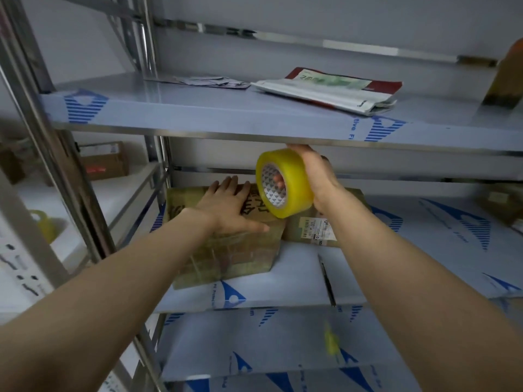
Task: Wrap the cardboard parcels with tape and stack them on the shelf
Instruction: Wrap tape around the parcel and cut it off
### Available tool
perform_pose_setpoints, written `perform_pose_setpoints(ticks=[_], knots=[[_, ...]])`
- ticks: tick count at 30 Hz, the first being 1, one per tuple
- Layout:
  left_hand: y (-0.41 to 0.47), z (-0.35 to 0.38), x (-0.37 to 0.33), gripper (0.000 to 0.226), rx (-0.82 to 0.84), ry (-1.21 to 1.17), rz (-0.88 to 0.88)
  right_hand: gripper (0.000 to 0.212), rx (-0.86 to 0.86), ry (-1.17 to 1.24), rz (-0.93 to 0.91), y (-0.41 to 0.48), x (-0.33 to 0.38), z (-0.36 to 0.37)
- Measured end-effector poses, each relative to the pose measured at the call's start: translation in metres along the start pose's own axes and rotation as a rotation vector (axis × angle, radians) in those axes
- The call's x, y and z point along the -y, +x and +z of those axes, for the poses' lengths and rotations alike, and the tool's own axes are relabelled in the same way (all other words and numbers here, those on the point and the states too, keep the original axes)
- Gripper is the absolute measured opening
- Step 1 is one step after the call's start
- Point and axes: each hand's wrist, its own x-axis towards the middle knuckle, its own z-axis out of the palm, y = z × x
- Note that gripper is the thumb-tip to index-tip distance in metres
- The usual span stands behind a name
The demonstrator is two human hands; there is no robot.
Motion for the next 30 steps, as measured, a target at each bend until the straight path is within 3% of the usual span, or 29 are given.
perform_pose_setpoints(ticks=[5,8,12,17,22,25,27,30], knots=[[0.017,-0.002,0.010,0.115,0.052,-0.069,-0.038,0.055,0.018,0.080,-0.028,0.004,-0.018,0.002],[0.024,-0.002,0.016,0.118,0.060,-0.095,-0.046,0.037,-0.059,0.067,-0.082,-0.005,-0.010,0.013],[0.028,-0.001,0.018,0.117,0.050,-0.082,-0.047,0.048,-0.126,-0.098,-0.144,-0.035,-0.012,0.017],[0.030,-0.002,0.016,0.111,0.054,-0.059,-0.046,0.043,-0.100,-0.133,-0.027,-0.077,-0.073,0.008],[0.025,-0.021,0.013,0.120,0.270,-0.132,-0.094,0.035,-0.130,0.002,0.054,-0.076,-0.125,0.020],[0.033,-0.040,0.004,0.092,0.371,-0.351,-0.216,0.028,-0.088,0.036,0.053,-0.066,-0.132,0.021],[0.051,-0.041,-0.014,0.077,0.259,-0.364,-0.304,0.030,-0.075,0.038,0.034,-0.061,-0.133,0.021],[0.078,-0.019,-0.042,0.086,0.031,-0.085,-0.280,0.031,-0.064,0.039,0.010,-0.056,-0.137,0.020]])
